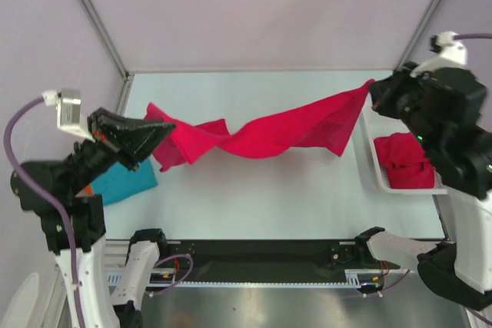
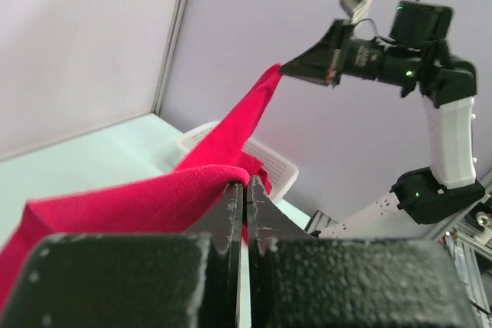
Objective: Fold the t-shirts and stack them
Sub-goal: Flatten out the tshirt
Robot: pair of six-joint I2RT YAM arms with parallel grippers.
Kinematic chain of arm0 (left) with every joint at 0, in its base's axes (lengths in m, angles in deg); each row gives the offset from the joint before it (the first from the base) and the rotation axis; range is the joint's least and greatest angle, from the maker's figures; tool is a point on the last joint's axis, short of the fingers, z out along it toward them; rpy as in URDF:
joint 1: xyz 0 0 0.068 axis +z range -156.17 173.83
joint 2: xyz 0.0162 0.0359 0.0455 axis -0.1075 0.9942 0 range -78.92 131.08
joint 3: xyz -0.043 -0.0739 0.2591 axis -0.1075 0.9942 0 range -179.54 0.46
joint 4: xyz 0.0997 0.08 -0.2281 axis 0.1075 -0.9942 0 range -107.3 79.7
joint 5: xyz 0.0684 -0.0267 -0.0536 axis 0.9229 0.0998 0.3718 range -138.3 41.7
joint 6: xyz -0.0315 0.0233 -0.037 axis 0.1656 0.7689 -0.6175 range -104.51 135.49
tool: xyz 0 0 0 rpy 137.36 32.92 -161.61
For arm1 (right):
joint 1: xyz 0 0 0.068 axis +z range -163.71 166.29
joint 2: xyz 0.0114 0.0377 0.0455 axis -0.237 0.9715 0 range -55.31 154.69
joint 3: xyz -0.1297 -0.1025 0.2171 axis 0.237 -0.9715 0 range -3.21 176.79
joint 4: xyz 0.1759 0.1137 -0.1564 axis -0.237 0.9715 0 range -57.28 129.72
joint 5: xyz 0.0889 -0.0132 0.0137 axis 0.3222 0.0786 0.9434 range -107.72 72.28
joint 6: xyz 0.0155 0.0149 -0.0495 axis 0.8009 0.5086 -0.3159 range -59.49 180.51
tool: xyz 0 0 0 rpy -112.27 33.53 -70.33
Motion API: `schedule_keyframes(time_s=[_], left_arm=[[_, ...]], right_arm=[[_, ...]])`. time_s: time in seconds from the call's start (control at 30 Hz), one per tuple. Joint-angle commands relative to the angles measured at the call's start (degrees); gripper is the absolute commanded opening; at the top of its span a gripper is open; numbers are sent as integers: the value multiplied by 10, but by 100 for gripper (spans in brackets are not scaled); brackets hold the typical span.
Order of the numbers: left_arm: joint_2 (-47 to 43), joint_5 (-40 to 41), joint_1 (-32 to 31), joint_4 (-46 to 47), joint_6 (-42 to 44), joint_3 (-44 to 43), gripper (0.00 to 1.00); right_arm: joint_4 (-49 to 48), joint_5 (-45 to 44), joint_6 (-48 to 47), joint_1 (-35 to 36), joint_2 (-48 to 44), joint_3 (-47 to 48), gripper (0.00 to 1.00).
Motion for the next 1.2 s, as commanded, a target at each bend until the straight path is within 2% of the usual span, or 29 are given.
schedule_keyframes(time_s=[0.0, 0.1, 0.13, 0.23, 0.27, 0.33, 0.37, 0.43, 0.47, 0.5, 0.53, 0.57, 0.6, 0.63, 0.67, 0.7, 0.73, 0.8, 0.83, 0.9, 1.03, 1.07, 1.17], left_arm=[[-31, 77, -3, 21, -37, 48, 0], [22, 107, -3, -45, 1, -12, 0], [74, 110, -3, -74, 8, -30, 0], [169, 103, 1, -85, -2, -98, 0], [238, 94, 4, -84, -9, -141, 0], [316, 88, 7, -74, -14, -187, 0], [397, 91, 16, -74, -14, -245, 0], [484, 91, 23, -91, -16, -325, 0], [537, 92, 28, -96, -21, -418, 0], [631, 92, 29, -104, -26, -470, 0], [690, 80, 31, -112, -35, -525, 0], [743, 66, 34, -108, -73, -633, 0], [836, 49, 37, -87, -108, -673, 0], [869, 30, 39, 4, -154, -696, 0], [890, 20, 46, 57, -242, -701, 0], [908, 23, 48, 114, -277, -691, 0], [926, 31, 53, 171, -298, -684, 0], [939, 44, 64, 176, -310, -689, 0], [937, 44, 68, 170, -306, -692, 0], [921, 39, 76, 166, -280, -696, 0], [814, 63, 82, 152, -186, -696, 0], [767, 67, 86, 152, -160, -700, 0], [700, 74, 90, 137, -96, -679, 0]], right_arm=[[69, -7, 16, 5, -15, 46, 0], [45, -7, 11, 5, -11, 23, 0], [24, -8, 10, 5, 6, 8, 0], [-27, -10, -9, 1, 45, -2, 0], [-38, -9, -19, -4, 84, 4, 0], [-66, 7, -30, -39, 128, 22, 0], [-77, 41, -34, -56, 178, 46, 0], [-109, 91, -30, -96, 230, 76, 0], [-118, 100, -28, -128, 258, 109, 0], [-123, 102, -20, -140, 320, 137, 0], [-124, 115, -14, -151, 353, 166, 0], [-122, 123, -10, -169, 386, 198, 0], [-117, 136, -3, -177, 460, 280, 0], [-104, 176, 17, -186, 495, 325, 0], [-97, 199, 24, -192, 534, 378, 0], [-93, 210, 31, -198, 564, 452, 0], [-101, 224, 39, -202, 601, 474, 0], [-139, 239, 48, -217, 601, 456, 0], [-181, 252, 55, -224, 578, 406, 0], [-195, 258, 55, -236, 563, 396, 0], [-182, 266, 38, -246, 514, 436, 0], [-192, 263, 33, -243, 466, 414, 0], [-235, 233, 4, -237, 398, 352, 0]])
